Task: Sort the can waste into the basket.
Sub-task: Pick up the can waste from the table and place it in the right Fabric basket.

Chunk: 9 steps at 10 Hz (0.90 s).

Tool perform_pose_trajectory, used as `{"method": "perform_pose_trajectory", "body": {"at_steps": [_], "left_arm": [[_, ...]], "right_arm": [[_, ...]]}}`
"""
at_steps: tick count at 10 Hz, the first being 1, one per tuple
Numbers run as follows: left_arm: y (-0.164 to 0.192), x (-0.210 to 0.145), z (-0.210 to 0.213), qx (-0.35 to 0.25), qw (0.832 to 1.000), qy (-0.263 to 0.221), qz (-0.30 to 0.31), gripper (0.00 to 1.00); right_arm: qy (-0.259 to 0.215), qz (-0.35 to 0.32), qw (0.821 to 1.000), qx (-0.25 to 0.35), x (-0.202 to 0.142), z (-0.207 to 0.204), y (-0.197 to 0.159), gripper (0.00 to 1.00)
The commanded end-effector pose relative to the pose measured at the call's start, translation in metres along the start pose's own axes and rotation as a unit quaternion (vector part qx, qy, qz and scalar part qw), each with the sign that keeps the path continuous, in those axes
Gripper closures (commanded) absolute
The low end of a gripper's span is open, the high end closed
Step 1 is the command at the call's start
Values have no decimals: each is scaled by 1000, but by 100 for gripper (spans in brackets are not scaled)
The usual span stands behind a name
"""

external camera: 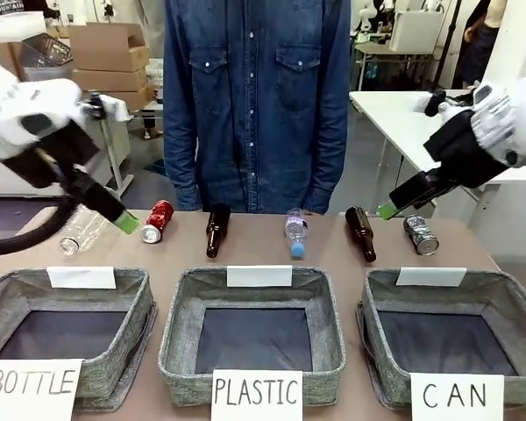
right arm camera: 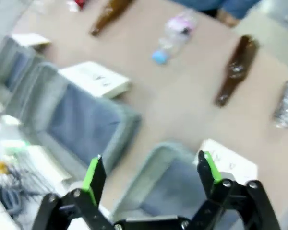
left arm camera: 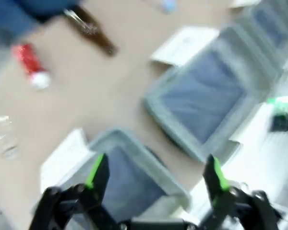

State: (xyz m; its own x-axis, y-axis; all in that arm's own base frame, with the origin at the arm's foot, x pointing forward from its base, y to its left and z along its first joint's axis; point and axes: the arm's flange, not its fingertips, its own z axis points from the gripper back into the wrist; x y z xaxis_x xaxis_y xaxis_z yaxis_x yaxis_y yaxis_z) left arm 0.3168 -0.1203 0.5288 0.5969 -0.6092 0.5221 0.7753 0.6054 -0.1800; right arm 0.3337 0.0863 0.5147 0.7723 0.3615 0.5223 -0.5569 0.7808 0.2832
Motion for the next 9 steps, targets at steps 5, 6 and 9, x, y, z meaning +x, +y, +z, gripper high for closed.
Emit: {"method": "perform_pose_trajectory", "body": {"at_steps": [5,6,9], "left_arm": [[103,-132,101,-432,804,-349,215,0],[113,-143,104,-416,777,-399,252,0],[123,-162,117,-396,836,-330,187,0]], "right_arm": [[-175,-358,829,393,-69,112,-107,0],[-200,-367,822,387,-74,117,-112,0],[-125,-267,882,367,-81,129,-114,0]]}}
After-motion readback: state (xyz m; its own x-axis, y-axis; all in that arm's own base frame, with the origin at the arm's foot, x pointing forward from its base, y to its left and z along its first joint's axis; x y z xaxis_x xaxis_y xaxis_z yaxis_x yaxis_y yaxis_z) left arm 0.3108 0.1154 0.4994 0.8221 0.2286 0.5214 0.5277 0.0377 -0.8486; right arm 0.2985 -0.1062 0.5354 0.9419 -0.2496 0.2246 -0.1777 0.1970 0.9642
